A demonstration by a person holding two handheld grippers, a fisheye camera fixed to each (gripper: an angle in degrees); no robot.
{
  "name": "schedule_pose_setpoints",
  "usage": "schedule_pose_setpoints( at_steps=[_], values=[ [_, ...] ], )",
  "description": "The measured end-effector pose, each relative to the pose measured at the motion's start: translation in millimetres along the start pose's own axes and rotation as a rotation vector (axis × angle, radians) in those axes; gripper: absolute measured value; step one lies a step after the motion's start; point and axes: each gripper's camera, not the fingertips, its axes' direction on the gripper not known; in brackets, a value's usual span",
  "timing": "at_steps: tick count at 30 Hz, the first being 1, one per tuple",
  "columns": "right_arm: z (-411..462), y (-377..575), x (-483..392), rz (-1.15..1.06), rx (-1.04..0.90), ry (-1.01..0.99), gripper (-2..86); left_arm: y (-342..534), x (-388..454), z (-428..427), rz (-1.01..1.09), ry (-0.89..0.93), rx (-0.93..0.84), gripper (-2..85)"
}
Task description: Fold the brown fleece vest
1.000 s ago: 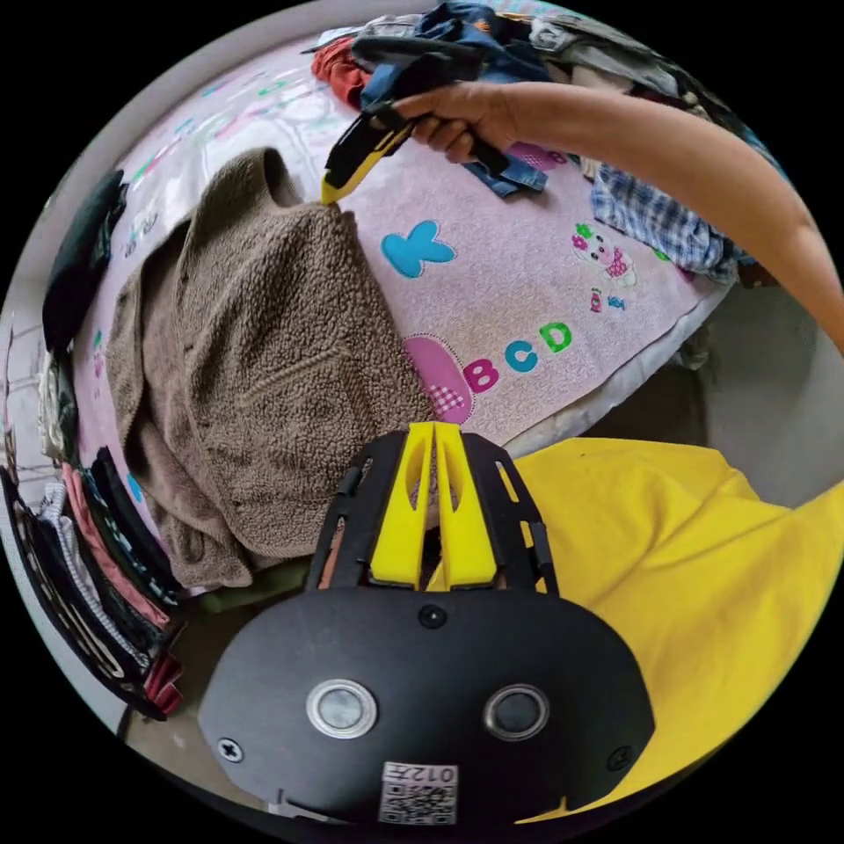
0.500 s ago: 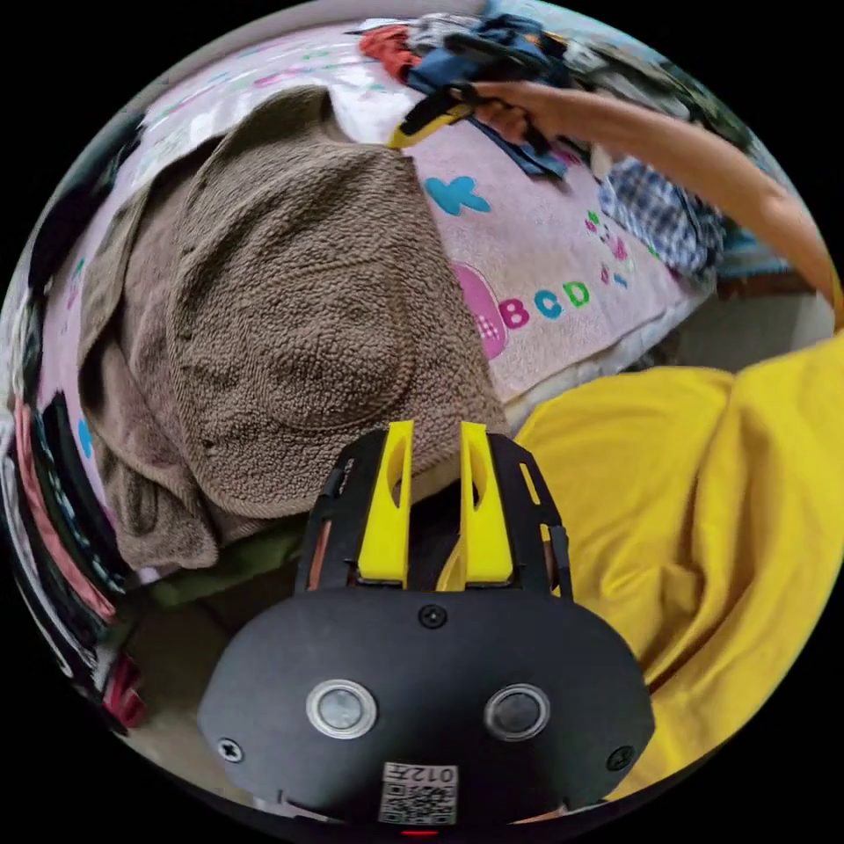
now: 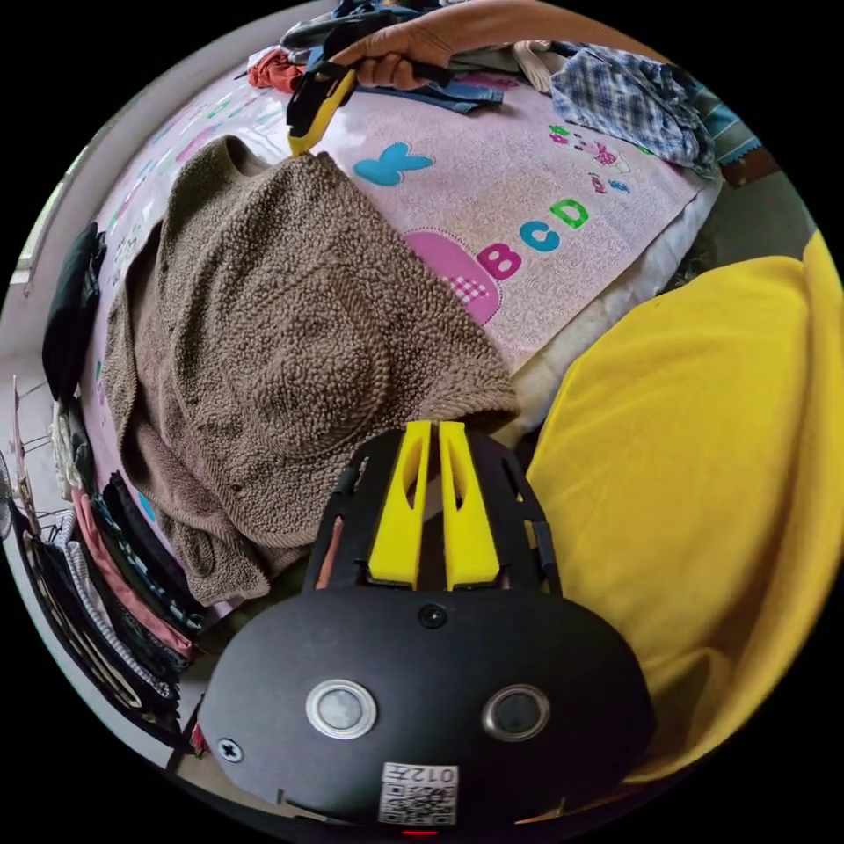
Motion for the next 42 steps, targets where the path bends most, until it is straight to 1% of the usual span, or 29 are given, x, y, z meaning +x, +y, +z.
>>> schedule_pose_setpoints(
  at_steps=[2,4,6,9,10,12,15,19,22,25,26,27,29,30,32,34,35,36,37,39,40,41,42],
  values=[
    [-9,1,-5,-0.048,0.013,-0.034,0.4,4,-5,-36,-0.006,0.047,0.130,1.4],
    [-17,3,-4,-0.067,0.032,-0.069,0.4,6,-5,-56,0.034,0.080,0.210,0.9],
    [-8,2,12,-0.007,0.011,-0.023,0.4,-2,-5,-48,0.061,0.134,0.173,0.7],
    [20,-2,26,0.052,-0.016,-0.007,0.4,-22,1,-7,0.091,0.129,0.063,0.5],
    [24,-2,27,0.058,-0.015,0.002,0.4,-30,3,7,0.114,0.154,0.022,0.4],
    [35,-6,30,0.079,-0.006,0.024,0.4,-39,8,18,0.154,0.171,0.007,0.4],
    [45,-11,34,0.089,0.003,0.025,0.4,-55,9,29,0.216,0.144,-0.028,0.4],
    [71,-18,37,0.118,-0.001,0.079,0.6,-76,5,48,0.283,0.160,-0.050,0.5],
    [90,-20,38,0.148,0.030,0.106,0.8,-91,3,67,0.334,0.134,-0.096,0.6],
    [101,-17,38,0.181,0.077,0.118,1.2,-103,-11,71,0.363,0.164,-0.111,0.8],
    [101,-14,38,0.208,0.101,0.130,1.3,-104,-24,66,0.357,0.202,-0.103,0.9],
    [98,-9,36,0.248,0.136,0.187,1.2,-104,-32,63,0.348,0.225,-0.094,0.9],
    [92,4,31,0.291,0.196,0.260,1.0,-98,-76,45,0.259,0.355,-0.026,0.9],
    [89,15,25,0.307,0.247,0.263,1.0,-95,-88,41,0.238,0.404,-0.004,0.9],
    [92,32,5,0.281,0.324,0.247,1.0,-79,-140,25,0.170,0.622,0.133,0.9],
    [107,45,-24,0.235,0.374,0.222,0.9,-68,-179,24,0.103,0.743,0.230,0.8],
    [126,51,-43,0.201,0.384,0.188,0.9,-64,-202,30,0.047,0.768,0.262,0.7],
    [149,55,-61,0.181,0.380,0.157,0.9,-63,-213,35,0.017,0.760,0.265,0.7],
    [162,56,-69,0.176,0.376,0.143,0.8,-63,-233,47,-0.053,0.713,0.246,0.6],
    [221,59,-94,0.160,0.320,0.095,0.7,-68,-255,70,-0.114,0.612,0.179,0.5],
    [236,59,-97,0.164,0.299,0.097,0.7,-73,-265,87,-0.134,0.530,0.116,0.5],
    [264,60,-100,0.196,0.258,0.135,0.6,-78,-271,102,-0.113,0.469,0.056,0.5],
    [288,62,-98,0.236,0.214,0.207,0.6,-80,-272,110,-0.092,0.453,0.026,0.5]
  ],
)
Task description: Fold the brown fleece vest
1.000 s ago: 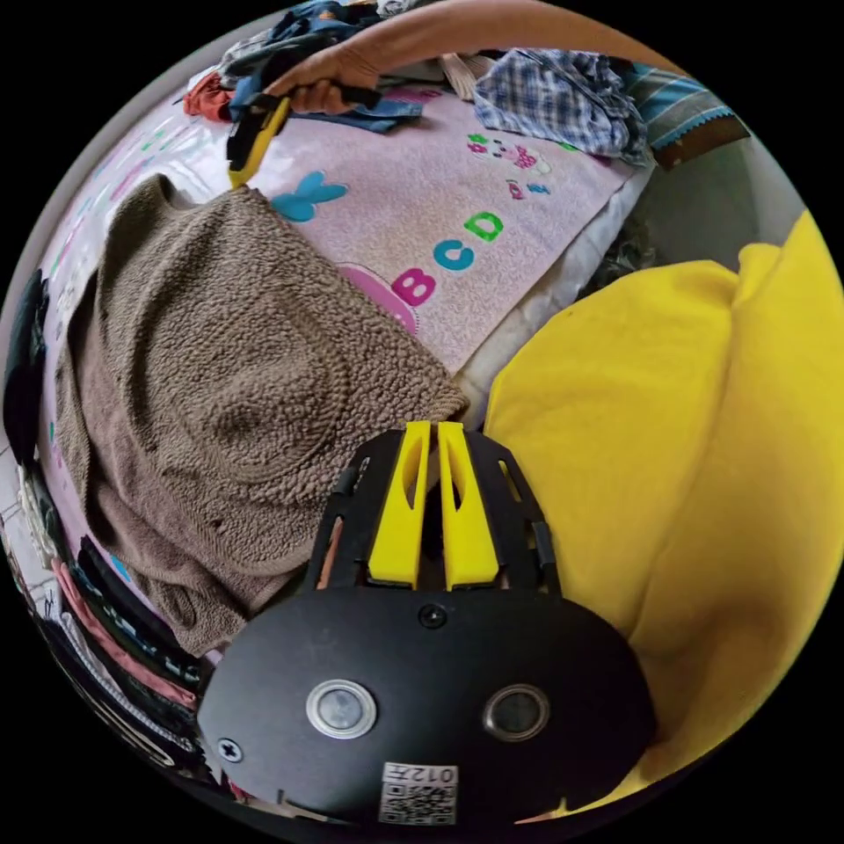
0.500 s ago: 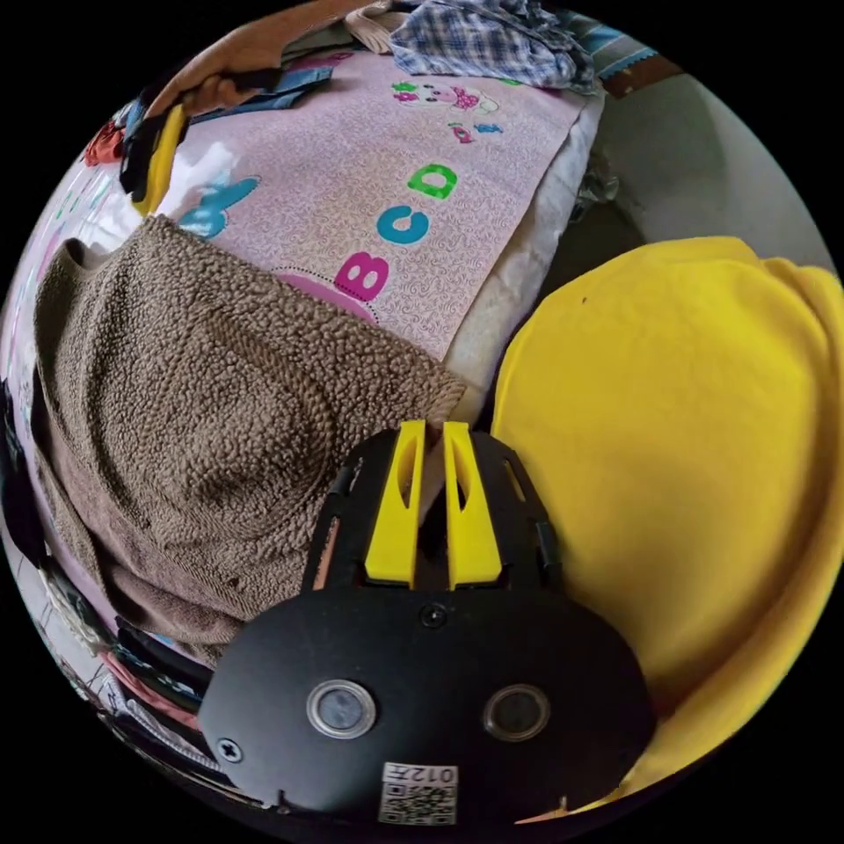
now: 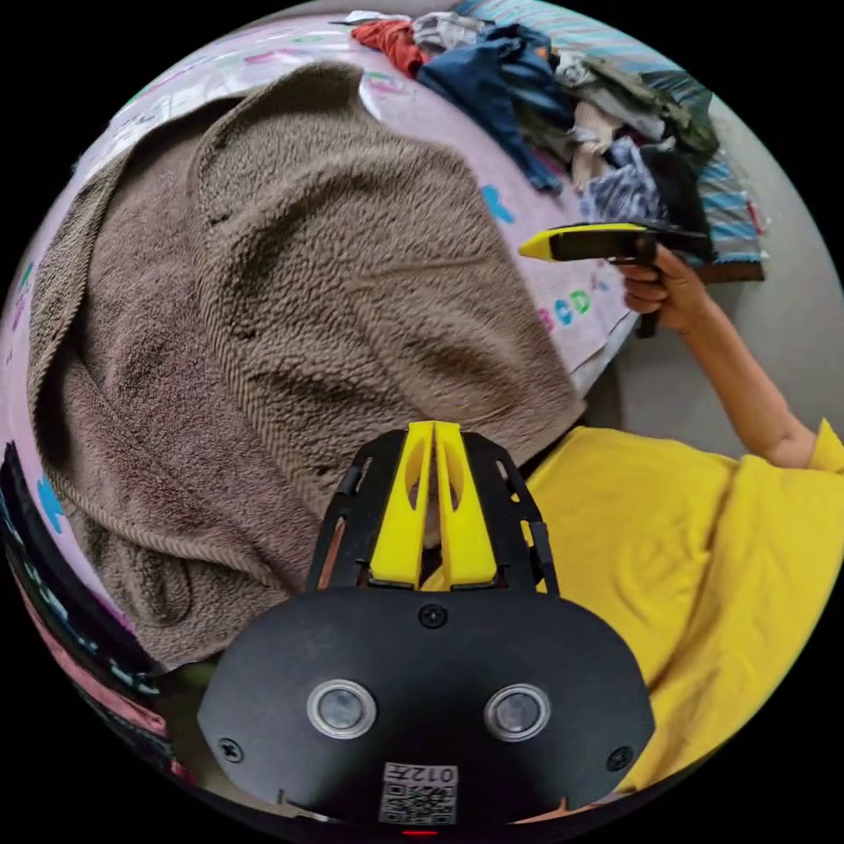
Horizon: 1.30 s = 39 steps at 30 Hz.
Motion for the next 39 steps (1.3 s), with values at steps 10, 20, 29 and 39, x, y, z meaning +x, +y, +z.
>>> schedule_pose_setpoints(
  at_steps=[10,20,29,39],
  values=[
    [52,9,-32,0.164,0.025,0.304,0.0,-6,-37,-5,0.247,-0.014,-0.023,0.6],
    [148,11,-92,0.113,-0.133,0.320,0.0,-35,-110,-25,0.278,0.070,-0.022,0.5],
    [134,16,-83,0.091,-0.220,0.230,-0.1,-152,-259,-145,-0.078,0.328,0.320,0.5],
    [18,-36,-67,-0.006,0.043,0.123,0.0,-313,-360,-200,-0.373,0.175,0.313,0.3]
  ],
)
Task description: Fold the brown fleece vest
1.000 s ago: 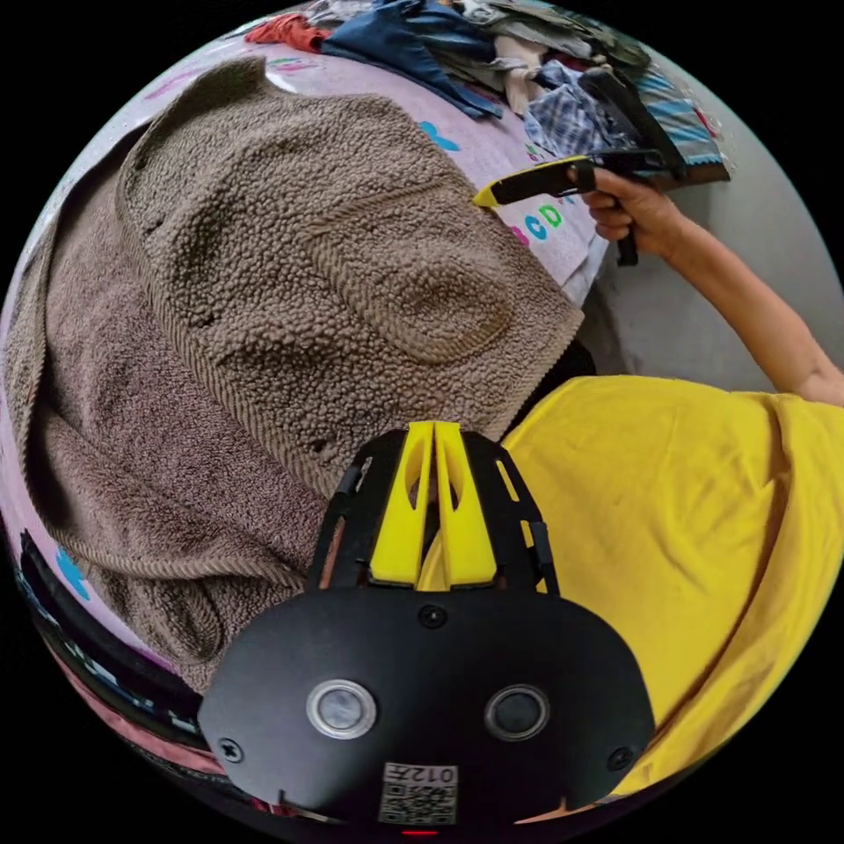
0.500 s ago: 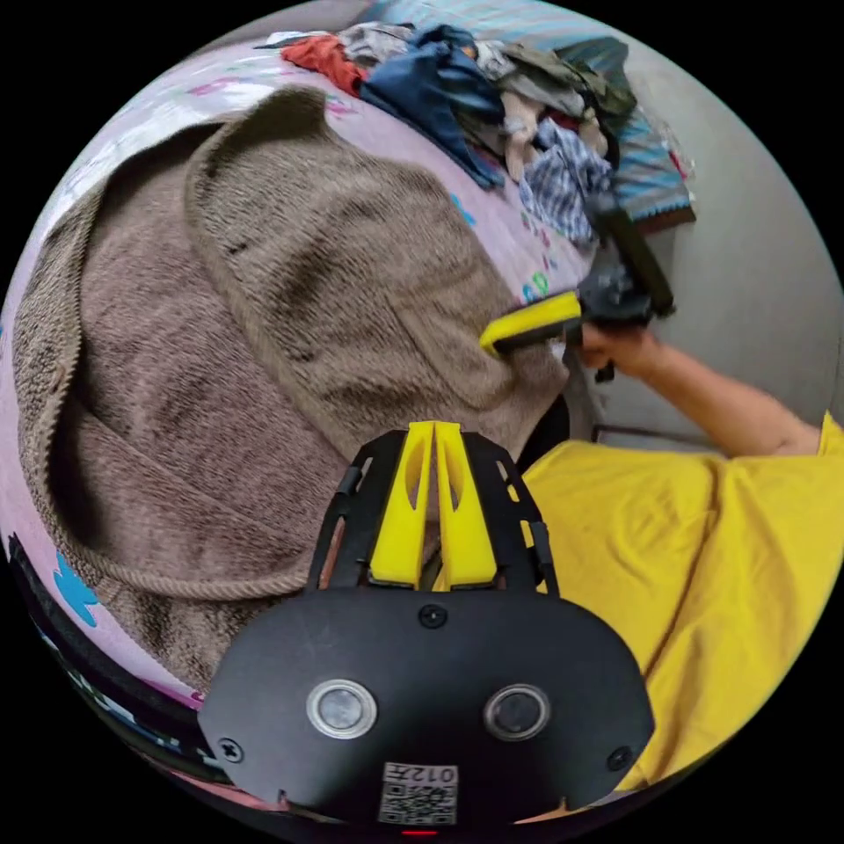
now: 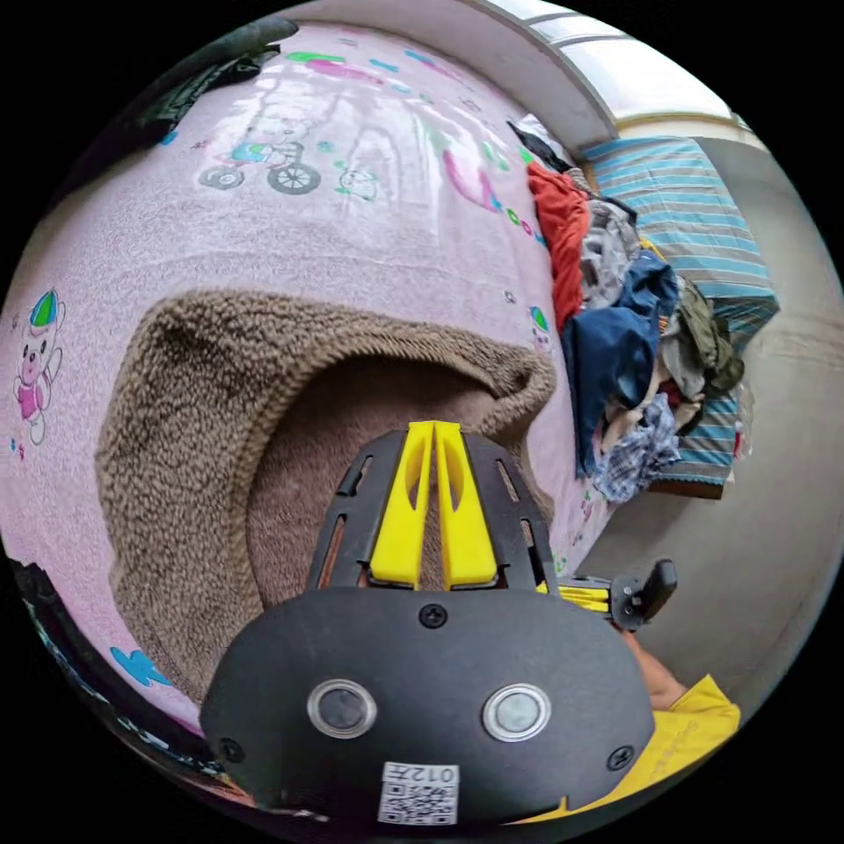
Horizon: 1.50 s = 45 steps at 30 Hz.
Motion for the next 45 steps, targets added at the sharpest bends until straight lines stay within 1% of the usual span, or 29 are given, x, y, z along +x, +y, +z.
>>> schedule_pose_setpoints(
  at_steps=[2,4,5,7,12,15,18,20,22,24,27,29,30,33,37,40,42,43,44,45],
  values=[
    [-10,-8,13,0.014,0.022,-0.014,0.0,-31,2,14,-0.003,-0.094,-0.070,0.3],
    [-20,-14,25,0.028,0.047,-0.043,0.0,-49,5,23,0.017,-0.059,-0.114,0.3],
    [-27,-18,34,0.039,0.064,-0.073,0.1,-58,11,24,0.048,-0.010,-0.110,0.4],
    [-37,-22,47,0.063,0.091,-0.110,0.1,-73,21,25,0.105,0.025,-0.109,0.4],
    [-78,-41,82,0.152,0.204,-0.197,0.2,-117,32,37,0.172,-0.022,-0.194,0.5],
    [-116,-58,98,0.195,0.312,-0.189,0.4,-140,31,19,0.207,0.032,-0.139,0.6],
    [-149,-76,111,0.218,0.374,-0.184,0.6,-166,19,-21,0.208,0.164,0.014,0.6],
    [-167,-85,112,0.208,0.395,-0.166,0.7,-190,0,-47,0.163,0.249,0.101,0.5],
    [-183,-93,109,0.196,0.406,-0.136,0.8,-206,-14,-58,0.110,0.258,0.101,0.5],
    [-202,-100,106,0.191,0.403,-0.081,1.0,-213,-17,-68,0.137,0.254,0.092,0.5],
    [-219,-98,116,0.243,0.395,-0.065,1.4,-214,-6,-61,0.245,0.152,-0.076,0.6],
    [-226,-93,129,0.282,0.396,-0.139,2.0,-211,-5,-45,0.281,0.110,-0.183,0.6],
    [-231,-89,139,0.306,0.406,-0.199,2.6,-211,-6,-42,0.278,0.114,-0.191,0.6],
    [-239,-87,159,0.375,0.388,-0.321,5.1,-219,-17,-27,0.234,0.196,-0.215,0.9],
    [-251,-94,167,0.409,0.340,-0.308,6.7,-240,-24,-16,0.204,0.274,-0.205,1.5],
    [-262,-102,175,0.401,0.319,-0.365,5.0,-257,-24,-23,0.222,0.331,-0.161,1.1],
    [-276,-103,182,0.365,0.371,-0.486,3.4,-270,-30,-33,0.196,0.331,-0.123,0.8],
    [-279,-102,186,0.369,0.388,-0.509,3.3,-279,-38,-41,0.171,0.388,-0.095,0.7],
    [-285,-100,193,0.390,0.421,-0.542,3.1,-288,-50,-47,0.126,0.499,-0.065,0.6],
    [-287,-98,202,0.430,0.429,-0.550,2.9,-292,-58,-49,0.095,0.570,-0.053,0.6]
  ],
)
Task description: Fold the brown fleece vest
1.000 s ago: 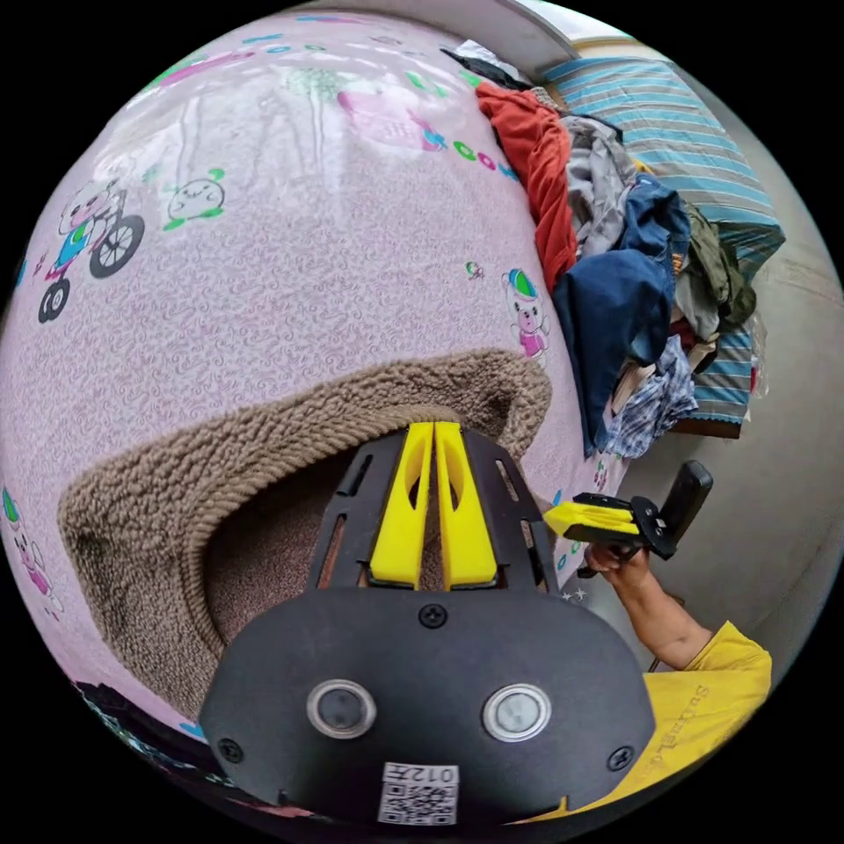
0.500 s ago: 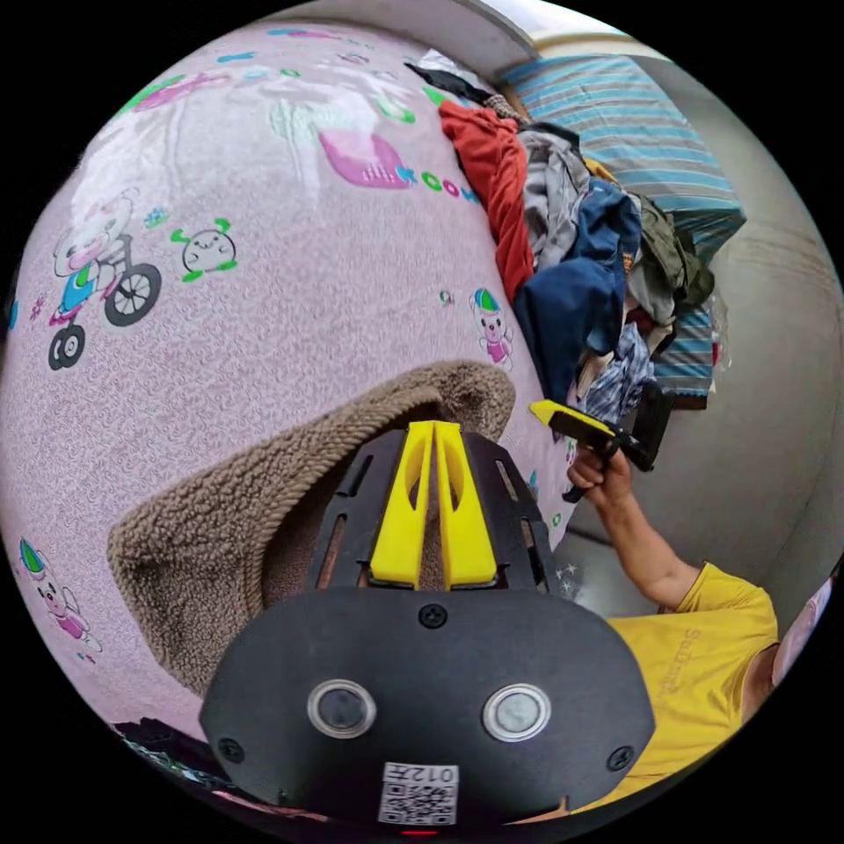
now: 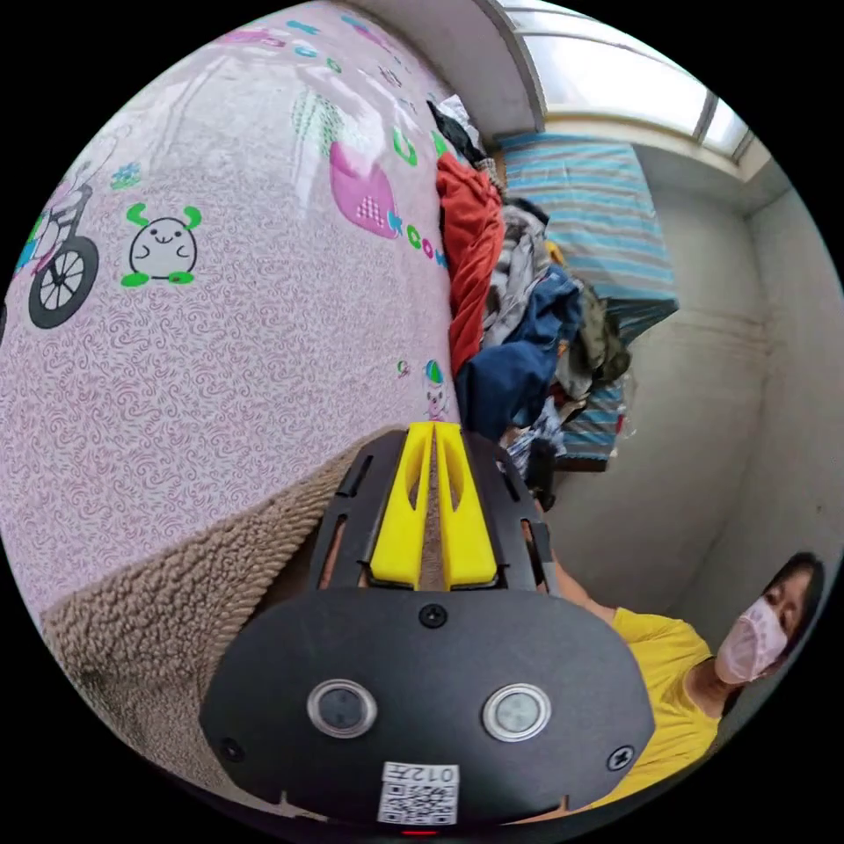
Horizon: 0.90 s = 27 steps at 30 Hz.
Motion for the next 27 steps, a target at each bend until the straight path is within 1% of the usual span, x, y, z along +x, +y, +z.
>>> schedule_pose_setpoints(
  at_steps=[1,2,3,4,6,8,11,15,19,21,23,24,26,27],
  values=[
    [-3,-1,3,0.016,0.007,0.010,2.8,-5,-14,-11,-0.072,0.140,0.049,0.6],
    [-8,-2,7,0.039,0.025,0.032,2.7,-8,-25,-20,-0.120,0.241,0.107,0.6],
    [-13,-2,10,0.055,0.032,0.052,2.6,-9,-28,-24,-0.123,0.262,0.129,0.6],
    [-16,-1,9,0.060,0.037,0.067,2.6,-10,-29,-30,-0.133,0.238,0.133,0.6],
    [-24,2,-5,0.004,0.039,0.119,2.5,-10,-18,-31,-0.088,0.127,0.050,0.7],
    [-23,4,-16,-0.042,0.008,0.149,2.5,-6,3,-14,-0.010,-0.087,-0.145,0.8],
    [-16,5,-19,-0.046,-0.040,0.139,2.6,0,16,10,0.053,-0.305,-0.265,1.3],
    [-5,1,-8,0.006,-0.058,0.114,3.1,-2,21,30,0.108,-0.337,-0.284,1.6],
    [4,-6,-6,-0.012,-0.066,0.043,2.6,-8,27,50,0.160,-0.487,-0.340,0.6],
    [5,-7,-2,-0.017,-0.032,-0.007,2.4,-11,29,47,0.164,-0.443,-0.339,0.3],
    [9,-6,8,0.005,-0.027,-0.002,2.4,-18,23,30,0.112,-0.299,-0.252,0.2],
    [13,-5,16,0.025,-0.028,0.016,2.4,-19,21,24,0.100,-0.270,-0.217,0.2],
    [20,-2,25,0.042,-0.038,0.036,2.4,-18,10,6,0.054,-0.190,-0.093,0.3],
    [23,0,28,0.044,-0.037,0.047,2.4,-16,7,4,0.039,-0.182,-0.081,0.4]
  ],
)
